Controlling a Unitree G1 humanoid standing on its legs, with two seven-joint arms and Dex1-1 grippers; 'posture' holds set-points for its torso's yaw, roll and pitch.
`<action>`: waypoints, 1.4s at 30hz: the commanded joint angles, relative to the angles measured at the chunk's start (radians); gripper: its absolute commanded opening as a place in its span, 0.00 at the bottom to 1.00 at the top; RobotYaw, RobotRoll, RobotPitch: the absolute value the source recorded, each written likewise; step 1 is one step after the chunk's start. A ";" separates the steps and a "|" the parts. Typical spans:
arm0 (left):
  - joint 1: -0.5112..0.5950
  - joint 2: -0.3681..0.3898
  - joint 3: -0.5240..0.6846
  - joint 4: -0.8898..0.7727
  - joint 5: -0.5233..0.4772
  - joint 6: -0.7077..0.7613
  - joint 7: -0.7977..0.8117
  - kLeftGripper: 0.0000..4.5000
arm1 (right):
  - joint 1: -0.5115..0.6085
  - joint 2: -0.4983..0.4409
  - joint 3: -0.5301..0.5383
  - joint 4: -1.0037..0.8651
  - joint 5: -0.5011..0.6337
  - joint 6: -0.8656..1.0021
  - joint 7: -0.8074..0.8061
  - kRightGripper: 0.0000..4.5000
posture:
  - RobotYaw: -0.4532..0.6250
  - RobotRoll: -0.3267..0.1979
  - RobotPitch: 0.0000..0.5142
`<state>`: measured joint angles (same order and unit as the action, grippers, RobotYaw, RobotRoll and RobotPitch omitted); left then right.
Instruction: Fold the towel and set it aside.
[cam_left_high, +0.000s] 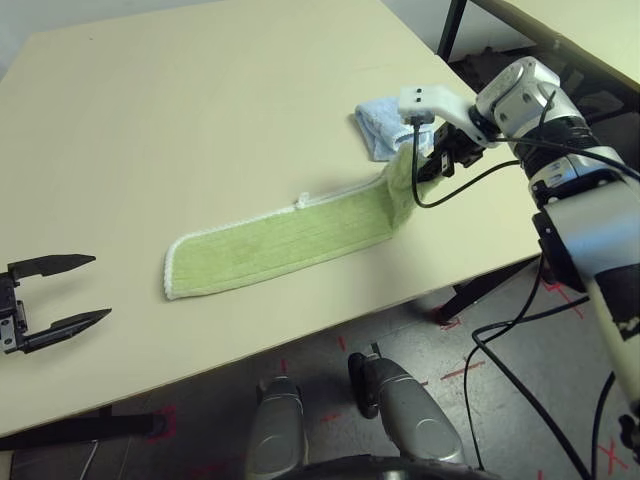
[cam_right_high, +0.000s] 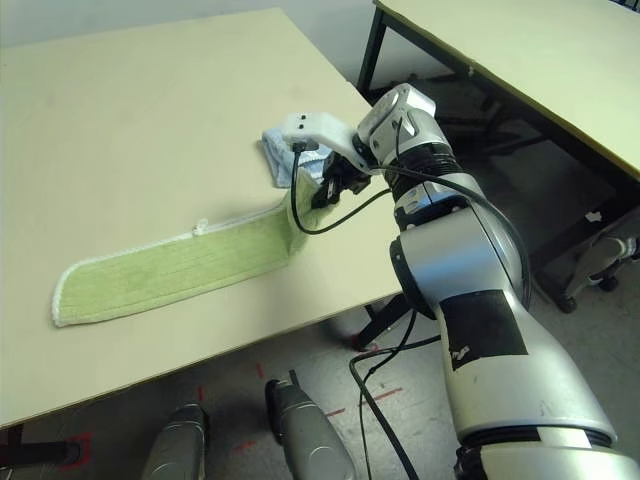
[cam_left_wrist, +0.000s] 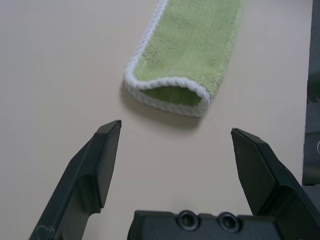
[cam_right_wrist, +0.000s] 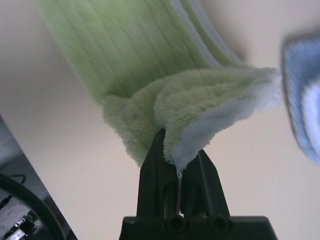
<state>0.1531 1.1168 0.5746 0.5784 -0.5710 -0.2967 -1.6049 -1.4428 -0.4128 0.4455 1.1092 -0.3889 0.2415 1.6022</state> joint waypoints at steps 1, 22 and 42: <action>0.013 -0.011 0.018 0.027 0.013 -0.014 -0.010 1.00 | 0.026 -0.007 0.051 -0.068 0.073 0.046 0.012 0.01 | 0.40 0.62 0.35; -0.004 0.002 0.006 0.056 0.009 -0.028 -0.010 1.00 | 0.140 -0.113 0.232 -0.671 0.524 0.580 -0.017 0.01 | 0.40 0.62 0.35; 0.025 0.002 0.027 0.031 0.008 -0.018 -0.010 1.00 | 0.140 -0.052 0.185 -0.699 0.542 0.766 -0.043 0.61 | 0.40 0.62 0.36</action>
<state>0.1728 1.1170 0.5923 0.6170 -0.5728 -0.3194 -1.6048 -1.2818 -0.4788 0.6551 0.4333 0.1314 0.9821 1.5634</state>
